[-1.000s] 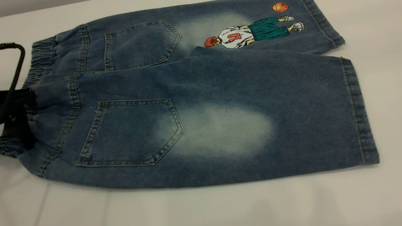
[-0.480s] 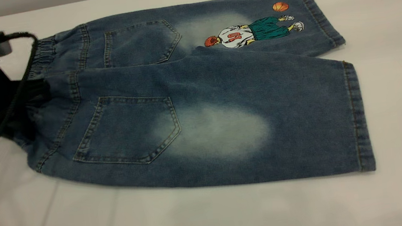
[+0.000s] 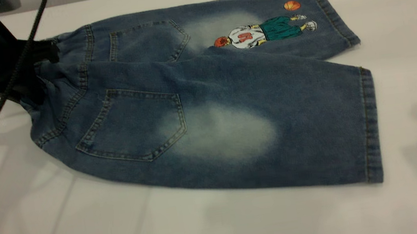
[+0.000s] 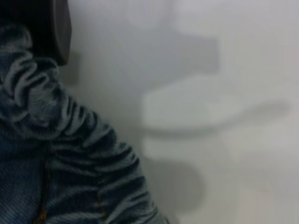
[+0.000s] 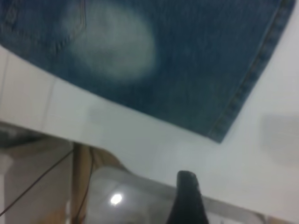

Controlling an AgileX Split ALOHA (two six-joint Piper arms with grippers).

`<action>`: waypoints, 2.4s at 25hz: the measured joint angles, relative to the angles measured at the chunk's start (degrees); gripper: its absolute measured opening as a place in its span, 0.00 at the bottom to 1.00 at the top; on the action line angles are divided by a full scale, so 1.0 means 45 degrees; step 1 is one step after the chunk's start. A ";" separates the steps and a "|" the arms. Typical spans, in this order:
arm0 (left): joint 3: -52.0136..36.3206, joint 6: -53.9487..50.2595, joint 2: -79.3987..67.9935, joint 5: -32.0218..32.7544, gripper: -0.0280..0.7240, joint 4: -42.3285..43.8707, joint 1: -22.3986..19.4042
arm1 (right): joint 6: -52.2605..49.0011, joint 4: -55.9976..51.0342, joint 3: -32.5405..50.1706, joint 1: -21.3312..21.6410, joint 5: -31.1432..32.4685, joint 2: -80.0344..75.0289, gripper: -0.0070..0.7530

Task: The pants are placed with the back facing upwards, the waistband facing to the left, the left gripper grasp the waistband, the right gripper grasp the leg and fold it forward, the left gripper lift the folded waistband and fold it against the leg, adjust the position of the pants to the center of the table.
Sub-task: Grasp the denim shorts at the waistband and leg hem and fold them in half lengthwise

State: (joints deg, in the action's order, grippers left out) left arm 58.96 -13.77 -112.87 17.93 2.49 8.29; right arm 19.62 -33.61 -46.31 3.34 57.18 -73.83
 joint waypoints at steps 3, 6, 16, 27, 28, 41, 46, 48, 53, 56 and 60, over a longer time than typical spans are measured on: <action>0.0012 0.0000 0.0000 0.0082 0.16 0.0000 0.0010 | 0.0123 -0.0041 -0.0011 -0.0145 -0.0204 -0.0681 0.61; 0.0071 0.0010 0.0000 0.0238 0.16 0.0000 0.0012 | 0.0121 0.0006 -0.0157 -0.0687 -0.0814 -0.1274 0.61; 0.0071 0.0010 0.0000 0.0374 0.16 0.0000 0.0012 | -0.3468 0.4519 -0.2982 -0.4101 -0.0439 -0.3139 0.61; 0.0071 0.0010 0.0000 0.0374 0.16 -0.0012 0.0012 | -0.7775 0.7470 -0.2318 -0.7811 -0.1515 -0.4305 0.61; 0.0071 0.0010 0.0000 0.0374 0.16 -0.0012 0.0012 | -0.7790 0.7378 -0.2127 -0.7879 -0.1882 -0.4475 0.61; 0.0071 0.0010 0.0000 0.0374 0.16 -0.0012 0.0012 | -0.7800 0.6977 0.0181 -0.7969 -0.4859 -0.5982 0.61; 0.0071 0.0010 0.0000 0.0374 0.16 -0.0012 0.0012 | -0.7737 0.6924 0.0351 -0.7969 -0.5561 -0.6912 0.61; 0.0071 0.0010 0.0000 0.0374 0.16 -0.0012 0.0012 | -0.7606 0.6900 0.0351 -0.7969 -0.5803 -0.7253 0.61; 0.0071 0.0002 0.0000 0.0374 0.16 -0.0012 0.0012 | -0.7116 0.6710 0.0351 -0.7969 -0.6557 -0.7947 0.61; 0.0071 0.0002 0.0000 0.0374 0.16 -0.0012 0.0012 | -0.6881 0.6650 0.0351 -0.7969 -0.6906 -0.8241 0.61; 0.0071 0.0002 0.0000 0.0374 0.16 -0.0012 0.0012 | -0.6601 0.6594 0.0351 -0.7969 -0.7120 -0.8806 0.61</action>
State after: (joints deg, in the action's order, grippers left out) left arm 59.28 -13.76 -112.87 19.62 2.43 8.35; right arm -10.08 -3.94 -44.73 -32.52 25.14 -113.46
